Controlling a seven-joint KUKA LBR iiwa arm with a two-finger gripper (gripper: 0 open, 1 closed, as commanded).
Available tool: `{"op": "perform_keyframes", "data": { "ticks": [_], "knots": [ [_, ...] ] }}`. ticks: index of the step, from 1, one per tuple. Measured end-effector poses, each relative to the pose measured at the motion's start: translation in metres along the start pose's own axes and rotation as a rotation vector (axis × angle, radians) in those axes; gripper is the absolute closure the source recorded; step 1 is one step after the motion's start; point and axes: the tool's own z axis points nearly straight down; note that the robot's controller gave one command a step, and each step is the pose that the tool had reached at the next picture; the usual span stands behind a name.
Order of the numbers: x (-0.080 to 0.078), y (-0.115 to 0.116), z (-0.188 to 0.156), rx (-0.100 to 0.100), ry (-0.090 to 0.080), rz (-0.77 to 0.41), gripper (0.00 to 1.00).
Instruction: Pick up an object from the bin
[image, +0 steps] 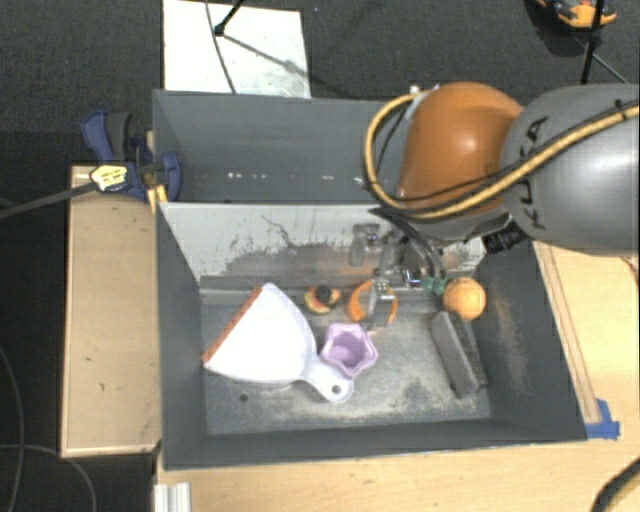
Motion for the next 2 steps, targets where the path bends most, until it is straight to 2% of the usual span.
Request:
{"op": "perform_keyframes", "data": {
  "ticks": [1,2],
  "knots": [
    [-0.001,0.0,-0.005,-0.001,-0.008,0.001,0.0],
    [0.007,0.009,0.029,0.0,-0.015,-0.044,0.0]
  ]
}}
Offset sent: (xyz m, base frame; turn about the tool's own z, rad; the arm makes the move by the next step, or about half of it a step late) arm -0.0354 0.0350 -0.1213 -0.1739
